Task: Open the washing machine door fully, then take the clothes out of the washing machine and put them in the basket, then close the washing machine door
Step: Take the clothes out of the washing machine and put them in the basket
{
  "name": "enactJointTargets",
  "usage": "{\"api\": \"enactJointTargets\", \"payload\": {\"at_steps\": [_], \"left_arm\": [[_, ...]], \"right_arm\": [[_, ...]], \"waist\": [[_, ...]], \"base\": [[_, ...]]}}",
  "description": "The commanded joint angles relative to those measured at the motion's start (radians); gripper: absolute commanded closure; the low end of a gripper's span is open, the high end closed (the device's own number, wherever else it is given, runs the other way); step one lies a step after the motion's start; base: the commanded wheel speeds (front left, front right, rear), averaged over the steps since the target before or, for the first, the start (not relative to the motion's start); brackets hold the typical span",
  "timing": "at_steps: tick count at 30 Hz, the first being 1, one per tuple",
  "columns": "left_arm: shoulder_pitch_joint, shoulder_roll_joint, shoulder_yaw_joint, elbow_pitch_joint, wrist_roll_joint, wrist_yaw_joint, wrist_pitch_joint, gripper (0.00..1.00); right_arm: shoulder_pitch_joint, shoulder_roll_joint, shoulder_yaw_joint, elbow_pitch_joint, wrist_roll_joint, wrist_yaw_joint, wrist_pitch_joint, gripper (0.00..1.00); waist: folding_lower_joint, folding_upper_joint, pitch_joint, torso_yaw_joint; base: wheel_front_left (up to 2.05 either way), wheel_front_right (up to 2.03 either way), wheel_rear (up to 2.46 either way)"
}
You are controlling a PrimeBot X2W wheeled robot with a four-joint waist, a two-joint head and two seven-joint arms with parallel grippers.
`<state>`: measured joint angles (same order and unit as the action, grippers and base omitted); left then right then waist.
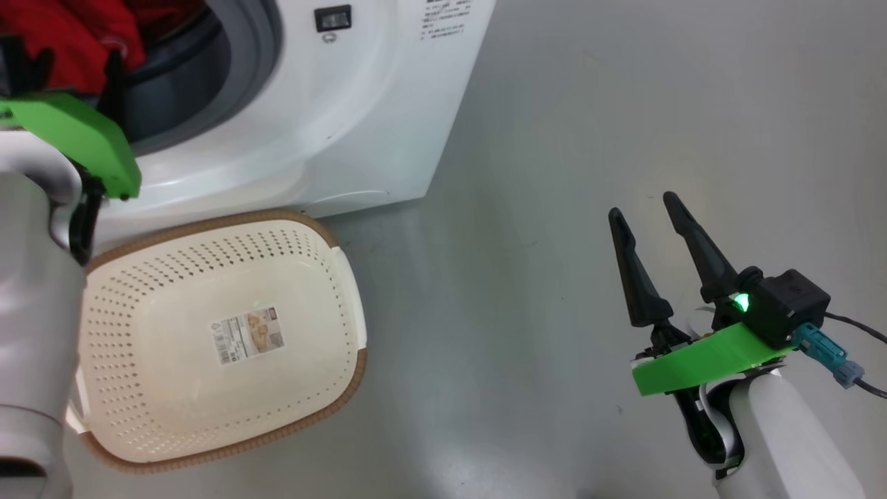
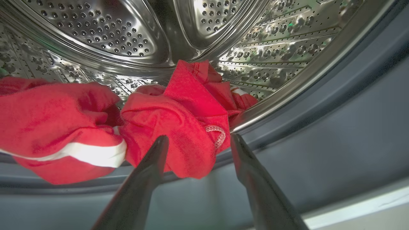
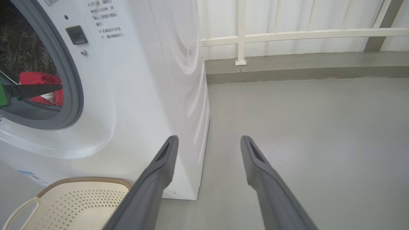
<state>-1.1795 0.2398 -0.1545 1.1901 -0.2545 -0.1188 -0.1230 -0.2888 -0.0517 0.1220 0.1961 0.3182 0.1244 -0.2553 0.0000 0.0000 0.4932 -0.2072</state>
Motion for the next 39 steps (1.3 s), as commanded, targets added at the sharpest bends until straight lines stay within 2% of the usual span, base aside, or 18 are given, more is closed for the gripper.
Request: {"api": "enactJointTargets", "payload": {"at_steps": [1,8,18,19,20,21,22,29,39], "left_arm": [[-0.037,0.058,0.007,0.003,0.013,0.014,0.006,0.0],[-0.106,0.099,-0.004,0.057,0.019,0.032,0.039,0.0],[-0.143,0.126,-0.016,0.084,0.01,0.029,0.071,0.0],[-0.144,0.128,-0.018,0.085,0.01,0.029,0.073,0.08],[-0.144,0.129,-0.02,0.086,0.01,0.028,0.075,0.44],[-0.145,0.13,-0.022,0.088,0.009,0.027,0.078,0.67],[-0.145,0.13,-0.026,0.089,0.01,0.026,0.079,1.0],[-0.135,0.116,-0.029,0.092,-0.005,0.019,0.046,1.0],[-0.059,0.073,-0.008,0.094,-0.062,0.001,-0.088,1.0]], "right_arm": [[-0.013,0.001,0.032,-0.028,0.014,0.006,-0.006,0.0],[-0.026,0.001,0.052,-0.038,0.037,0.006,-0.006,0.0],[-0.033,0.001,0.054,-0.041,0.056,0.006,-0.006,0.0],[-0.034,0.001,0.054,-0.04,0.057,0.006,-0.006,0.0],[-0.035,0.001,0.054,-0.04,0.058,0.006,-0.006,0.0],[-0.036,0.001,0.054,-0.04,0.059,0.006,-0.006,0.0],[-0.037,0.001,0.055,-0.04,0.059,0.006,-0.006,0.0],[-0.038,0.001,0.048,-0.039,0.052,0.006,-0.006,0.0],[-0.009,0.001,0.037,-0.027,0.031,0.006,-0.006,0.0]], "waist": [[0.0,0.0,0.021,-0.017],[0.0,0.0,0.061,-0.05],[0.0,0.0,0.083,-0.071],[0.0,0.0,0.083,-0.072],[0.0,0.0,0.083,-0.072],[0.0,0.0,0.083,-0.072],[0.0,0.0,0.082,-0.072],[0.0,0.0,0.067,-0.061],[0.0,0.0,-0.01,-0.022]], "base": [[0.0,0.0,0.0],[0.0,0.0,0.0],[0.0,0.0,0.0],[0.0,0.0,0.0],[0.0,0.0,0.0],[0.0,0.0,0.0],[0.0,0.0,0.0],[0.0,0.0,0.0],[0.0,0.0,0.0]]}}
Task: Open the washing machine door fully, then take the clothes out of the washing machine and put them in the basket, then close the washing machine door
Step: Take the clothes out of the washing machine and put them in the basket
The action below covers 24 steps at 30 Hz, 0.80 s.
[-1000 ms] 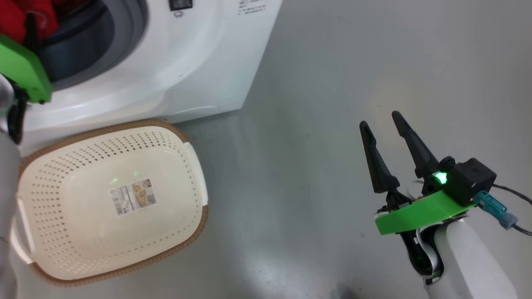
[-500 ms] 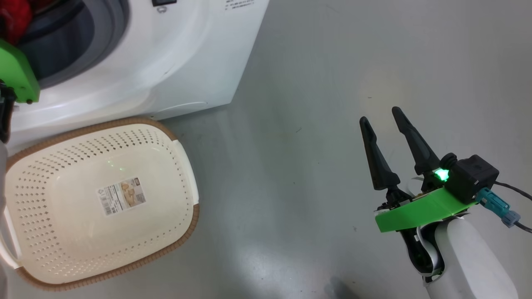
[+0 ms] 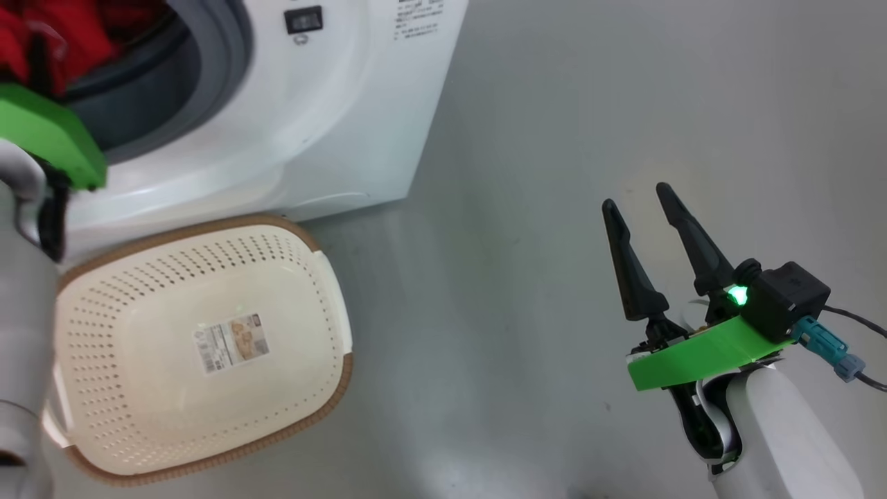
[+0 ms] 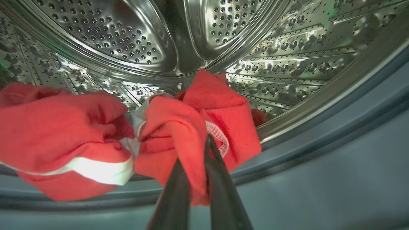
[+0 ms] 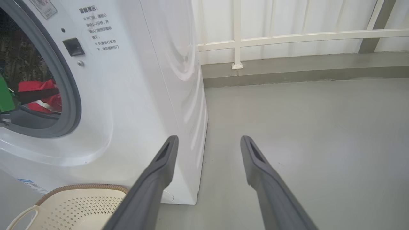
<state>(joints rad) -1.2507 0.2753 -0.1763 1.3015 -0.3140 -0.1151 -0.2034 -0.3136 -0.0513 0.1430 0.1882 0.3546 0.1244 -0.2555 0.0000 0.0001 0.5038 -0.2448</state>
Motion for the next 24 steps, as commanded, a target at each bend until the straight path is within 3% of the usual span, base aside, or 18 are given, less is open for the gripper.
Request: {"api": "enactJointTargets", "payload": {"at_steps": [1,8,16,24], "left_arm": [[0.022,0.032,0.016,-0.019,-0.008,-0.004,-0.02,1.0],[0.119,-0.004,0.03,-0.089,-0.047,-0.012,-0.057,1.0],[0.297,-0.019,0.105,-0.335,-0.067,-0.014,-0.058,1.0],[0.471,-0.05,0.188,-0.571,-0.017,-0.015,-0.058,1.0]], "right_arm": [[0.02,0.001,0.014,-0.017,-0.008,0.006,-0.006,0.0],[0.051,0.001,-0.006,-0.007,-0.028,0.006,-0.006,0.0],[0.087,0.001,-0.018,0.004,-0.047,0.006,-0.006,0.0],[0.128,0.001,-0.035,0.009,-0.059,0.006,-0.006,0.0]], "waist": [[0.0,-0.0001,-0.029,0.02],[0.0,-0.0001,-0.095,0.054],[0.0,-0.0001,-0.161,0.075],[0.0,-0.0001,-0.217,0.096]], "base": [[0.0,0.0,0.0],[0.0,0.0,0.0],[0.0,0.0,0.0],[0.0,0.0,0.0]]}}
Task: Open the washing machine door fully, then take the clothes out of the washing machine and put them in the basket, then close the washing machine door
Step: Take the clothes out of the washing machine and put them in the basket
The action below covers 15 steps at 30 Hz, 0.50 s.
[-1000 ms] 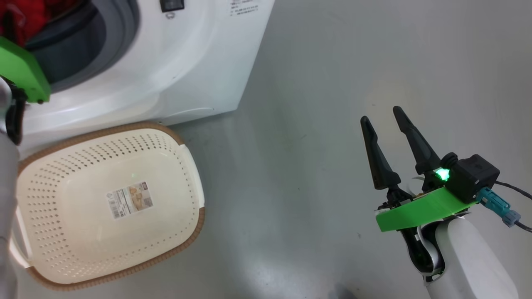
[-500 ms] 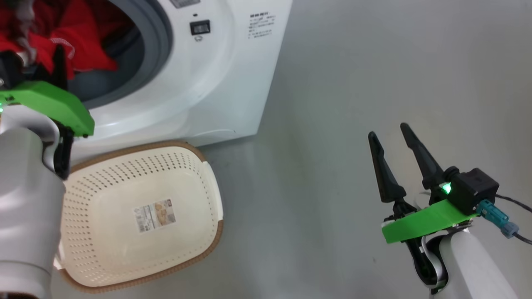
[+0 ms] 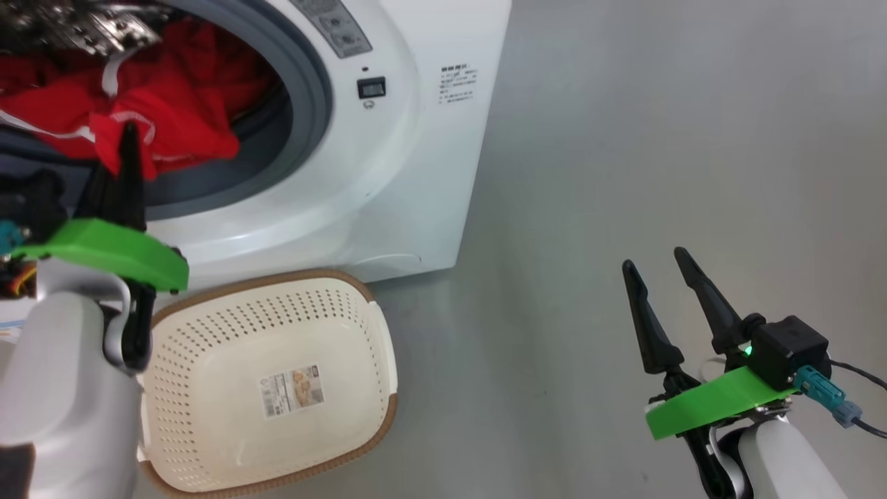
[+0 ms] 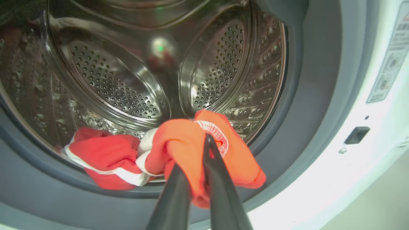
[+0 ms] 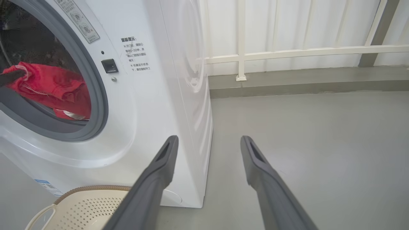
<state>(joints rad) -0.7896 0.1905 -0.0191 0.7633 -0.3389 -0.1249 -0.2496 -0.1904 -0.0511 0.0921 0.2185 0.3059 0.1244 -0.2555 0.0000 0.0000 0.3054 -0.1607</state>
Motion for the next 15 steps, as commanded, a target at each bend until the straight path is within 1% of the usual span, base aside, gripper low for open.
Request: {"api": "enactJointTargets", "payload": {"at_steps": [1,4,5,6,8,9,15], "left_arm": [[0.029,0.031,0.045,-0.061,0.014,-0.005,-0.012,1.0],[0.088,0.016,0.078,-0.14,0.035,-0.005,-0.012,1.0],[0.088,0.016,0.078,-0.14,0.035,-0.005,-0.012,1.0],[0.123,0.008,0.1,-0.191,0.047,-0.005,-0.012,1.0],[0.156,0.0,0.118,-0.237,0.056,-0.005,-0.012,1.0],[0.156,0.0,0.118,-0.237,0.056,-0.005,-0.012,1.0],[0.248,-0.024,0.158,-0.393,0.074,-0.006,-0.012,1.0]], "right_arm": [[0.01,0.001,0.015,-0.022,-0.012,0.006,-0.006,0.0],[0.026,0.001,0.009,-0.02,-0.015,0.006,-0.006,0.0],[0.026,0.001,0.009,-0.02,-0.015,0.006,-0.006,0.0],[0.033,0.001,0.008,-0.019,-0.016,0.006,-0.006,0.0],[0.04,0.001,0.005,-0.018,-0.017,0.006,-0.006,0.0],[0.04,0.001,0.005,-0.018,-0.017,0.006,-0.006,0.0],[0.062,0.001,-0.005,-0.021,-0.021,0.006,-0.006,0.0]], "waist": [[0.0,0.0,-0.024,0.013],[0.0,0.0,-0.046,0.019],[0.0,0.0,-0.046,0.019],[0.0,0.0,-0.057,0.021],[0.0,0.0,-0.069,0.025],[0.0,0.0,-0.069,0.025],[0.0,0.0,-0.095,0.035]], "base": [[0.0,0.0,0.0],[0.0,0.0,0.0],[0.0,0.0,0.0],[0.0,0.0,0.0],[0.0,0.0,0.0],[0.0,0.0,0.0],[0.0,0.0,0.0]]}}
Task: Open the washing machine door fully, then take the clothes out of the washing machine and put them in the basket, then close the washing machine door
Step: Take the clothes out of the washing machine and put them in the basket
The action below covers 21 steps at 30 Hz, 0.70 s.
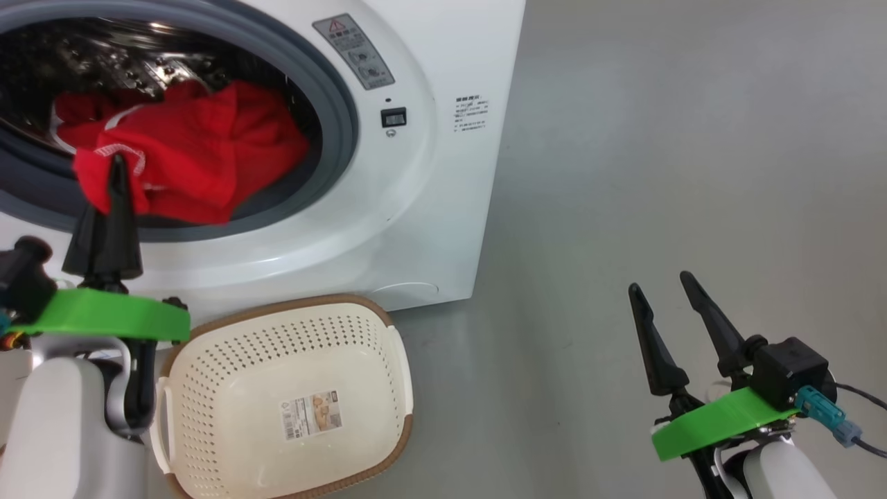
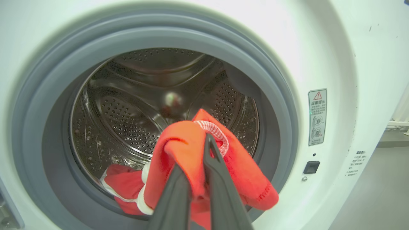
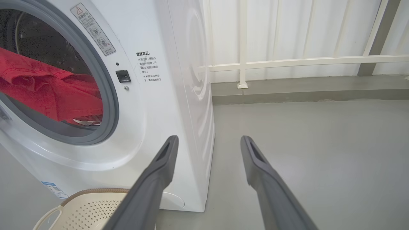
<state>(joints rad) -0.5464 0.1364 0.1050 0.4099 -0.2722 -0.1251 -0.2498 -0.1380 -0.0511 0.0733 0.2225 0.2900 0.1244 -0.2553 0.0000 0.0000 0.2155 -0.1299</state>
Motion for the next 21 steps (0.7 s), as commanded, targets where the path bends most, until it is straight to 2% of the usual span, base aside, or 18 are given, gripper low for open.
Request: {"api": "enactJointTargets", "payload": {"at_steps": [1,13,21], "left_arm": [[0.017,0.028,0.036,-0.062,0.009,-0.005,-0.012,1.0],[0.125,0.003,0.068,-0.323,0.015,-0.005,-0.012,1.0],[0.182,-0.019,0.061,-0.416,0.024,-0.005,-0.012,1.0]], "right_arm": [[0.013,0.001,0.013,-0.025,-0.005,0.006,-0.006,0.0],[0.024,0.001,0.003,-0.031,-0.004,0.006,-0.006,0.0],[0.022,0.001,0.005,-0.034,-0.004,0.006,-0.006,0.0]], "waist": [[0.0,0.0,-0.007,0.006],[0.0,0.0,-0.011,0.02],[0.0,0.0,-0.003,0.026]], "base": [[0.0,0.0,0.0],[0.0,0.0,0.0],[0.0,0.0,0.0]]}}
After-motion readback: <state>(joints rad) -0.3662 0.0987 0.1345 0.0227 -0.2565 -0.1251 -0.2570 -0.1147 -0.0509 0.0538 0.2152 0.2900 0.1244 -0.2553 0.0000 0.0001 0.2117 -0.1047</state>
